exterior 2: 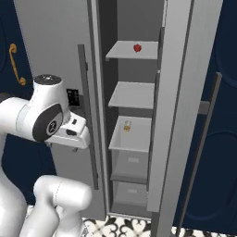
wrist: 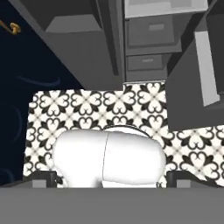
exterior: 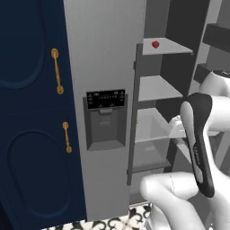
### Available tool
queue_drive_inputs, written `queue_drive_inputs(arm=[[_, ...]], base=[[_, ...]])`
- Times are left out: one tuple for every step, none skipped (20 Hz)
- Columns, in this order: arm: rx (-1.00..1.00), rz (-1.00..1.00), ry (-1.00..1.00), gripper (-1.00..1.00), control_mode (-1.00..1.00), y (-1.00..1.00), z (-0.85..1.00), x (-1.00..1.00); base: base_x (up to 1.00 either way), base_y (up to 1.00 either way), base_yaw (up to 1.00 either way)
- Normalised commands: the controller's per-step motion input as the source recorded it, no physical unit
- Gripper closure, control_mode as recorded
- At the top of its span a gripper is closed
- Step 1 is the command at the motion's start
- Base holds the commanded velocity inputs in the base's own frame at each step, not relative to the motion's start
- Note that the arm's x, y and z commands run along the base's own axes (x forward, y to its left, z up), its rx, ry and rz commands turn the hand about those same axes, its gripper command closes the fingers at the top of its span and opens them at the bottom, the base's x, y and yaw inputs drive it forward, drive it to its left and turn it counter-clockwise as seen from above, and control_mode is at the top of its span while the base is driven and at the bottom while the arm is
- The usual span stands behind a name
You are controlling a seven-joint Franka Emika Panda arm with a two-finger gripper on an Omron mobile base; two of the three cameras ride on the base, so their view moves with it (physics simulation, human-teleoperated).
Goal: Take the strawberry from the fridge and place it on top of the pancake, located on the dining counter.
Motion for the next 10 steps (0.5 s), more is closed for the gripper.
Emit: queue_drive_inputs(arm=[[-0.20,-0.17,-0.10,-1.00,-1.00,0.48,-0.24,-0.38],[-0.19,-0.23,-0.15,-1.00,-1.00,0.36,-0.17,-0.24],[-0.20,-0.25,-0.24,-1.00,-1.00,0.07,-0.09,-0.24],[-0.17,-0.25,-0.28,-1.00,-1.00,0.00,0.00,-0.21],[-0.15,-0.24,-0.24,-1.00,-1.00,0.00,0.00,-0.06],[-0.09,-0.21,-0.16,-1.00,-1.00,0.00,0.00,0.00],[-0.06,-0.17,-0.12,-1.00,-1.00,-0.01,-0.03,0.00],[-0.03,-0.13,-0.06,-1.00,-1.00,-0.04,-0.14,0.00],[0.00,-0.09,0.00,-1.00,-1.00,-0.07,-0.11,0.00],[0.00,-0.01,0.00,-1.00,-1.00,-0.01,0.00,0.00]], base=[[0.00,0.00,0.00],[0.00,0.00,0.00],[0.00,0.00,0.00],[0.00,0.00,0.00],[0.00,0.00,0.00],[0.00,0.00,0.00],[0.00,0.00,0.00],[0.00,0.00,0.00],[0.00,0.00,0.00],[0.00,0.00,0.00]])
